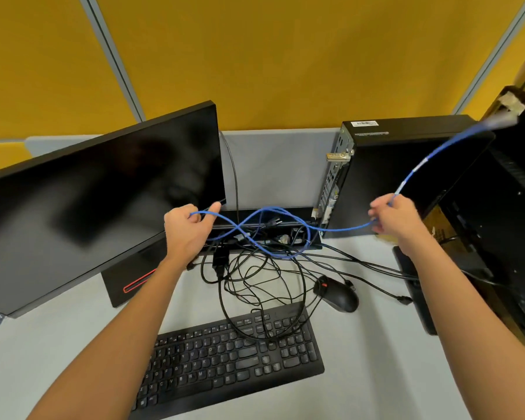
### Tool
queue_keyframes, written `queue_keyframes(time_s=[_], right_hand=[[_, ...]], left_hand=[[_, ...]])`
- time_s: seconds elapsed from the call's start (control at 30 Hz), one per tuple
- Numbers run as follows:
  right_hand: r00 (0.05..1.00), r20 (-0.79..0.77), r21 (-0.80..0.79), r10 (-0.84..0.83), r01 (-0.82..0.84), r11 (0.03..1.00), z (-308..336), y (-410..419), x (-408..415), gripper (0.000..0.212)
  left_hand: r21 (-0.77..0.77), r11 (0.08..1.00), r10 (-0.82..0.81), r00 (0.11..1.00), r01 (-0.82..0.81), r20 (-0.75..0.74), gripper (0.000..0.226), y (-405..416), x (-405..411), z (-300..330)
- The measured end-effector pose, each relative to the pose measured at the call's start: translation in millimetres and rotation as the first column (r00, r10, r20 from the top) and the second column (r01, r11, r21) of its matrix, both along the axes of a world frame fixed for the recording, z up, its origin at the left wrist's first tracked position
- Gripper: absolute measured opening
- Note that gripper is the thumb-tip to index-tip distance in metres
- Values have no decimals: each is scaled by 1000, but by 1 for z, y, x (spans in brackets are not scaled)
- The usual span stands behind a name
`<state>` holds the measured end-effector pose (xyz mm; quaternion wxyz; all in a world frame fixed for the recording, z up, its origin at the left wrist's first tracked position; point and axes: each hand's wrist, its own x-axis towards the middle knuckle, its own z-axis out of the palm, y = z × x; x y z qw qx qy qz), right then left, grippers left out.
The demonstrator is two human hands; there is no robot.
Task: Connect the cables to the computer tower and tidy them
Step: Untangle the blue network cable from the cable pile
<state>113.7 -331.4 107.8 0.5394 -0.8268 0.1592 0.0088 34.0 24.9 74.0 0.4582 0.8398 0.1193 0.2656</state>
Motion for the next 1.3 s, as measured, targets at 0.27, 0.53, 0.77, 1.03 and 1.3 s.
queue_keyframes(time_s=[0.27,0.53,0.77,1.03,1.3], right_hand=[[766,-242,-96,595,-629,771,-2,70,-29,9],[759,-218,-332,614,-649,684,-8,98,-16,65],[929,-180,681,324,-120,723,7,99,-6,16],[860,88,-8,504,-505,863,31,82,1,32],[509,83,-334,857,-796,505,55,93,-20,31]], left_hand=[[-115,928,-330,925,354,189,60,-66,22,42],[-85,848,-506,847,523,160,56,-94,18,45],[319,674,-654,739,667,-163,41,-90,-5,39],[-225,772,-606,795,595,23,37,-83,4,51],[61,822,-547,814,567,-197,43,-89,41,58]])
